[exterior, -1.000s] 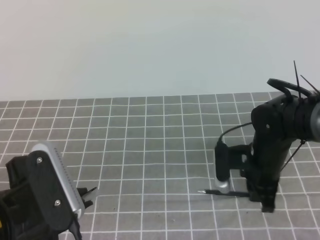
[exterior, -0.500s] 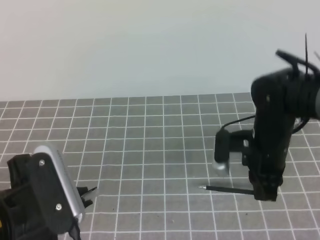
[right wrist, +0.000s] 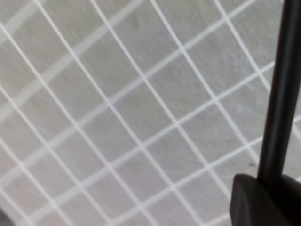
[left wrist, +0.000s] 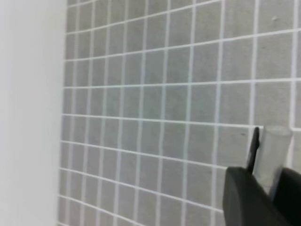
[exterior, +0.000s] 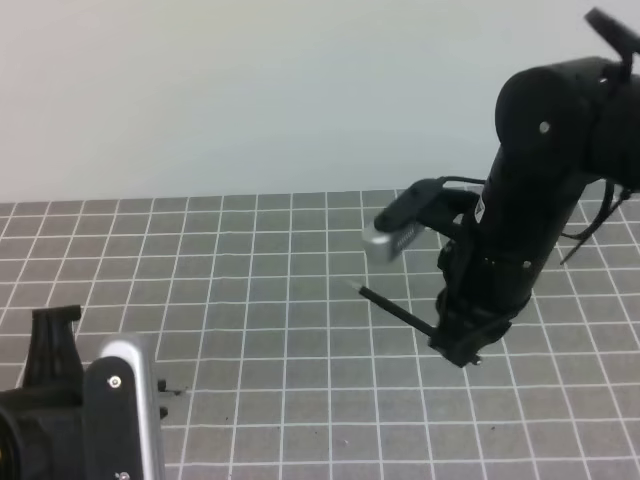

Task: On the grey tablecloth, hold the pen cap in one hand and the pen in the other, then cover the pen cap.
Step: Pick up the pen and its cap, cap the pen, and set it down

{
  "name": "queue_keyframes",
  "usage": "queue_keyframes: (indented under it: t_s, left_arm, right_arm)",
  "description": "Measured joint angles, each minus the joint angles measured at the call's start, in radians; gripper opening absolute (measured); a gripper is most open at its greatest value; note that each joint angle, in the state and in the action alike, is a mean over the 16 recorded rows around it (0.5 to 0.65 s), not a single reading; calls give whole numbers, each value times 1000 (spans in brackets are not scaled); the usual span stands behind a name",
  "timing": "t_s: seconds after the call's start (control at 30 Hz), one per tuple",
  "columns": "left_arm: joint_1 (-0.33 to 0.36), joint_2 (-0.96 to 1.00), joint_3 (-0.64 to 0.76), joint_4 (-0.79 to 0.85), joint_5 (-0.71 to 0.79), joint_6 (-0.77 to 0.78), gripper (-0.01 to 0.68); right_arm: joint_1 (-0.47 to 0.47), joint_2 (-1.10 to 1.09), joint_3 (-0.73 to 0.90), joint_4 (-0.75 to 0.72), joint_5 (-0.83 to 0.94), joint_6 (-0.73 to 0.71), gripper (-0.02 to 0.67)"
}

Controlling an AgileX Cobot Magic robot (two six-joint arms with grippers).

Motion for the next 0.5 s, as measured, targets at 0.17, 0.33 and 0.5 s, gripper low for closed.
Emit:
queue_keyframes:
  t_s: [0.17,0.33,0.5]
  left_arm:
    - [0,-7,4,23,-34,68,80]
    - [0,-40,34,33,-92,147,80]
    - [0,-99,89,21,-156,246,80]
  right_arm:
    - [25,-78,62,60,-1,47,-4]
    - [43,-155,149,118,-1,41,-4]
    - [57,-209,229,183,-1,14,-4]
